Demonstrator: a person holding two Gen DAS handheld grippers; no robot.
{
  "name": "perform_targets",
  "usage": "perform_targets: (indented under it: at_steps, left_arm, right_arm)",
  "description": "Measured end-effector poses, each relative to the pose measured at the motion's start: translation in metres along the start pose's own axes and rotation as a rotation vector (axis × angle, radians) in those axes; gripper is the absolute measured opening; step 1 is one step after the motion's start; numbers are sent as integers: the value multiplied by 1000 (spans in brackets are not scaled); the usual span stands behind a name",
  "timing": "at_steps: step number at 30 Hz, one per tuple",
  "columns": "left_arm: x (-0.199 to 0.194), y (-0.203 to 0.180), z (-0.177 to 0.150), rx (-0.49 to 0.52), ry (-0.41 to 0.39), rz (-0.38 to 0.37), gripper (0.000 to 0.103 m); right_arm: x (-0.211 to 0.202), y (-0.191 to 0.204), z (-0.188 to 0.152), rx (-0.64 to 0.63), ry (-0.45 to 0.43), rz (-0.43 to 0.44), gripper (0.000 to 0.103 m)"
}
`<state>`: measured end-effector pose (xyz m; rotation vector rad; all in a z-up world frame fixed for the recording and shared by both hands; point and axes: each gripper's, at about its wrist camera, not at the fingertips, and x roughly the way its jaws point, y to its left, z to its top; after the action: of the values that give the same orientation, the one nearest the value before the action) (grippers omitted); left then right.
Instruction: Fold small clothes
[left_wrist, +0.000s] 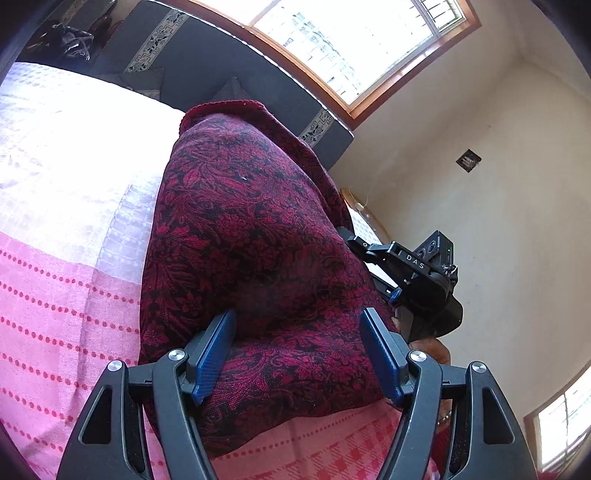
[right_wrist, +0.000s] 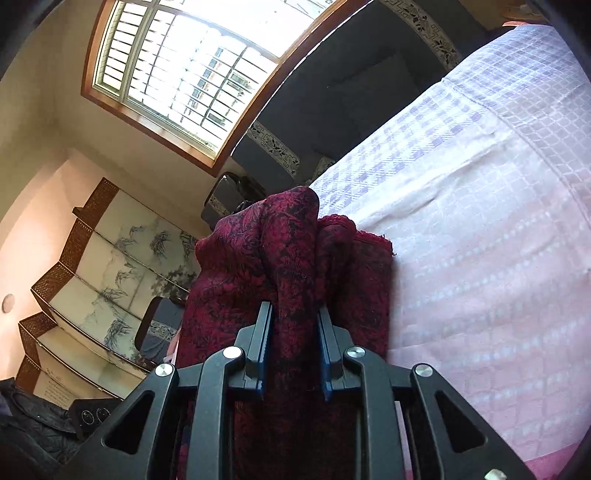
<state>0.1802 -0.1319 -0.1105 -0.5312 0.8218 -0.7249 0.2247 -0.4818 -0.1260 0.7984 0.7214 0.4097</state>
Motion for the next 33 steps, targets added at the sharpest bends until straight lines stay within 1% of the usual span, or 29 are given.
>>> perform_targets:
  at_steps: [1, 2, 3, 5, 7, 8, 9, 11, 13, 16, 17, 18, 19, 20, 21, 23, 25, 28, 31, 32, 33]
  left_arm:
    - [0, 0, -1, -5, -1, -1, 70]
    - [0, 1, -1, -14, 0, 0, 70]
    - [0, 3, -1, -23, 1, 1, 70]
    - [1, 6, -3, -36, 1, -6, 70]
    - [1, 8, -3, -45, -4, -8, 70]
    - [1, 9, -3, -46, -6, -9, 70]
    - [1, 9, -3, -44, -6, -9, 70]
    - [0, 10, -5, -41, -9, -9, 70]
    - [0, 11, -6, -38, -8, -6, 70]
    - [0, 9, -4, -39, -8, -1, 70]
    - [1, 9, -4, -38, -8, 1, 70]
    - [1, 7, -4, -36, -8, 4, 70]
    - [1, 6, -3, -33, -8, 8, 70]
    - [2, 5, -4, -32, -6, 11, 70]
    - [2, 5, -3, -31, -5, 11, 70]
    - [2, 4, -3, -34, -2, 6, 70]
    - [3, 4, -3, -29, 2, 4, 70]
    - [4, -1, -4, 4, 9, 23, 70]
    - [5, -4, -5, 27, 8, 38, 70]
    - [6, -4, -5, 28, 7, 41, 70]
    - [6, -4, -6, 30, 6, 44, 70]
  right_arm:
    - [0, 3, 2, -9, 14, -13, 24]
    - [0, 5, 4, -10, 28, -20, 32]
    - [-2, 10, 5, -5, 38, -19, 36]
    - [-13, 12, 3, 0, 58, -28, 39]
    - [-27, 18, -5, -16, 84, -31, 44]
    - [-34, 22, -10, -35, 98, -58, 49]
    - [-41, 24, -17, -55, 109, -87, 51]
    - [-52, 26, -31, -75, 139, -108, 52]
    - [-62, 28, -42, -74, 139, -92, 52]
    - [-66, 40, -51, -121, 142, -111, 52]
    - [-63, 43, -54, -133, 154, -109, 51]
    - [-59, 46, -57, -146, 168, -112, 39]
    - [-56, 48, -62, -173, 186, -127, 24]
    - [-53, 49, -65, -194, 198, -156, 12]
    - [-53, 51, -67, -199, 185, -167, 11]
    - [-61, 51, -68, -189, 155, -161, 11]
    - [-68, 44, -71, -170, 132, -140, 10]
    - [-59, 33, -83, -186, 153, -186, 10]
    - [-59, 33, -86, -187, 141, -184, 11]
    - [-60, 35, -86, -188, 141, -182, 13]
    - [-62, 37, -86, -189, 134, -185, 19]
